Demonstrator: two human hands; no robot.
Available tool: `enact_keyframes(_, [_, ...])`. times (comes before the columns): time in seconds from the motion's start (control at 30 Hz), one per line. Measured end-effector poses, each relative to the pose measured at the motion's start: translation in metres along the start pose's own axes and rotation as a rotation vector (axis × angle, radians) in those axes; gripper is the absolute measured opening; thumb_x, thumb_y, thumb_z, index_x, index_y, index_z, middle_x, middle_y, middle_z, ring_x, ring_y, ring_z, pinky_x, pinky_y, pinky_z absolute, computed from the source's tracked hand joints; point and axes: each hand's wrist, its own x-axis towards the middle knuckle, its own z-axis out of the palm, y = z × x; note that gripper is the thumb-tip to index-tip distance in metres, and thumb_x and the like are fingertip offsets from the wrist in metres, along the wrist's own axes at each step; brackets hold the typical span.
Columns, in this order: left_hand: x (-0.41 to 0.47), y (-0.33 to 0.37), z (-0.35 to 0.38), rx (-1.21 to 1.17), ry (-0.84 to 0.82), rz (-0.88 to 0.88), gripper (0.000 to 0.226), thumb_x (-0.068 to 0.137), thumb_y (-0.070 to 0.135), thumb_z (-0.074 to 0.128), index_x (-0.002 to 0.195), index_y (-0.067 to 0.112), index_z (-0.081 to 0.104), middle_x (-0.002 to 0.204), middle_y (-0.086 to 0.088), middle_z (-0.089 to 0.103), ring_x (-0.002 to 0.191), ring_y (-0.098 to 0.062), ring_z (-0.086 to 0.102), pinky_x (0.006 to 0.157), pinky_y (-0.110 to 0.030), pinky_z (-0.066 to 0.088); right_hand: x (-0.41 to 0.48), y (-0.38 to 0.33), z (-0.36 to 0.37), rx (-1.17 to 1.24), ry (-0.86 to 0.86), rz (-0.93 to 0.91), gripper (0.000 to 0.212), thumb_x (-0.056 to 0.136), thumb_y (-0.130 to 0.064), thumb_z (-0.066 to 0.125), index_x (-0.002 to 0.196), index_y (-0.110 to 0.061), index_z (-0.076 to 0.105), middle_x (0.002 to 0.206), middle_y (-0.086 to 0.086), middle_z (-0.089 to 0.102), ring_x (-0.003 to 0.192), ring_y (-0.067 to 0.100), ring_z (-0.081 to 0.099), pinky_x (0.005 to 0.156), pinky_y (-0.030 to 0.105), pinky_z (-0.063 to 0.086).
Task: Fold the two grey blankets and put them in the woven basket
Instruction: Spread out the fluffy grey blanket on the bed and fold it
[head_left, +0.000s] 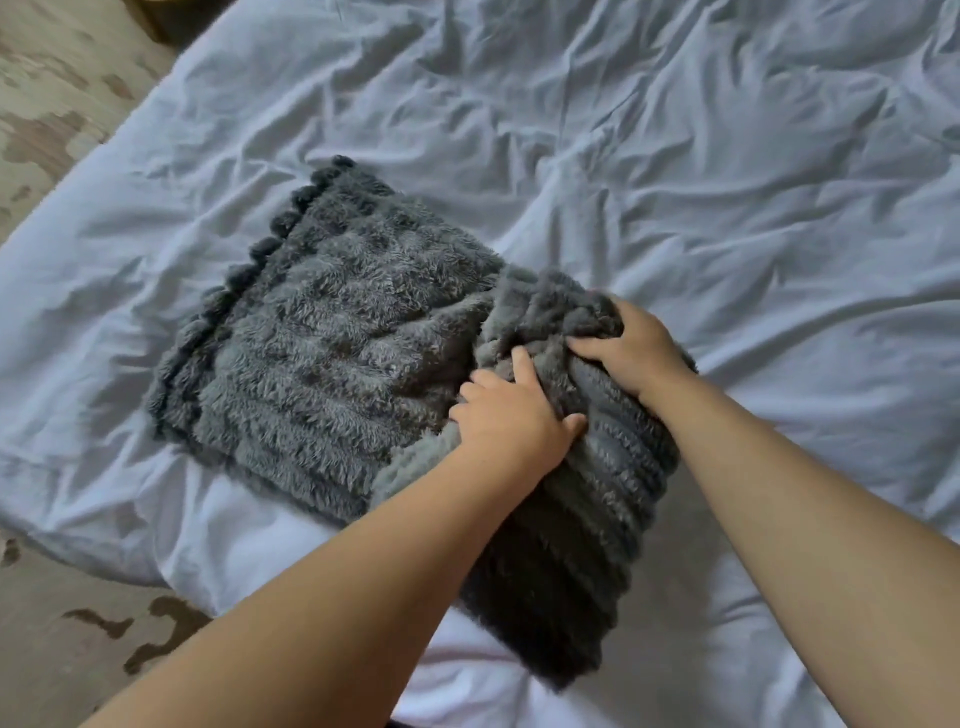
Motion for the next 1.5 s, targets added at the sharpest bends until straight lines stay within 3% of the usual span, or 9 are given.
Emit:
enact_keyframes(0.1, [0.014,0.007,0.011,0.015,0.047,0.162,0.073,0.087,0.055,0.053,0.144,0.026,0.018,0.111,-0.013,0.053,0.097,-0.034,0.053,0.069,-0.039,0.043,-0.022,0.028,-0.01,0.488,0.357,0.064,0.074,0.063,-0.037,0.074,0.133,-0.03,0.051,0.135,-0.006,0.046,0.112,-0.005,0.05,0.094,0.014,0.041])
enact_keyframes(0.2, [0.019,0.017,0.01,0.044,0.086,0.27,0.055,0.091,0.034,0.054,0.136,0.017,0.027,0.074,0.0,0.048,0.061,-0.024,0.048,0.047,-0.029,0.031,-0.063,0.072,-0.004,0.64,0.613,0.299,0.069,0.068,-0.045,0.071,0.131,-0.027,0.048,0.136,0.003,0.044,0.116,0.013,0.049,0.087,0.022,0.043])
enact_keyframes(0.4, [0.023,-0.005,0.002,-0.527,-0.101,0.415,0.043,0.085,0.033,0.068,0.122,0.025,0.046,0.113,0.007,0.058,0.103,-0.012,0.054,0.084,-0.027,0.043,-0.13,0.108,0.037,1.205,-0.006,0.585,0.058,0.074,-0.05,0.063,0.123,-0.02,0.06,0.117,0.004,0.07,0.103,0.02,0.068,0.085,0.036,0.053])
enact_keyframes(0.63, [0.029,-0.037,0.008,-0.886,-0.046,0.398,0.047,0.088,0.015,0.067,0.129,0.017,0.046,0.119,-0.004,0.061,0.109,-0.015,0.056,0.1,-0.029,0.042,-0.127,0.053,0.044,1.029,0.131,0.513,0.083,0.052,-0.056,0.075,0.126,-0.027,0.056,0.116,-0.004,0.068,0.105,0.016,0.065,0.091,0.036,0.053])
enact_keyframes(0.8, [0.045,-0.066,0.002,-1.108,-0.096,0.388,0.025,0.089,0.0,0.06,0.112,0.006,0.054,0.094,-0.003,0.063,0.068,0.008,0.059,0.071,-0.013,0.048,-0.134,-0.001,0.048,0.895,0.17,0.311,0.058,0.068,-0.03,0.082,0.12,-0.032,0.056,0.114,-0.007,0.07,0.102,0.01,0.067,0.087,0.03,0.053])
enact_keyframes(1.07, [0.068,-0.133,-0.071,-0.429,0.05,0.133,0.039,0.081,0.039,0.067,0.098,0.015,0.042,0.096,-0.009,0.059,0.085,-0.031,0.055,0.066,-0.038,0.043,-0.112,-0.133,0.068,0.222,0.153,0.248,0.11,0.051,-0.055,0.077,0.147,-0.035,0.027,0.14,0.001,0.048,0.126,0.021,0.049,0.106,0.042,0.042])
enact_keyframes(1.27, [0.064,-0.231,-0.143,-0.539,0.072,0.086,0.027,0.092,0.01,0.048,0.113,0.016,0.064,0.116,-0.008,0.066,0.103,-0.025,0.061,0.078,-0.027,0.042,-0.052,-0.25,0.136,-0.41,-0.096,0.335,0.128,0.063,-0.074,0.067,0.151,-0.028,-0.014,0.151,0.02,0.016,0.126,0.037,0.044,0.096,0.037,0.041])
enact_keyframes(1.4, [0.033,-0.281,-0.171,-0.764,0.202,-0.038,0.026,0.093,0.017,0.045,0.106,0.025,0.065,0.103,-0.002,0.07,0.067,-0.012,0.058,0.061,-0.024,0.043,-0.025,-0.301,0.179,-0.533,-0.107,0.37,0.122,0.074,-0.071,0.06,0.15,-0.014,-0.017,0.153,0.029,0.007,0.129,0.042,0.04,0.098,0.038,0.041])
enact_keyframes(1.5, [0.005,-0.293,-0.176,-0.83,0.271,-0.136,0.031,0.093,0.019,0.041,0.109,0.03,0.066,0.116,0.002,0.067,0.098,-0.017,0.061,0.087,-0.031,0.046,-0.019,-0.323,0.198,-0.563,-0.15,0.292,0.097,0.09,-0.055,0.046,0.151,-0.008,-0.014,0.151,0.031,0.012,0.128,0.042,0.038,0.097,0.04,0.039])
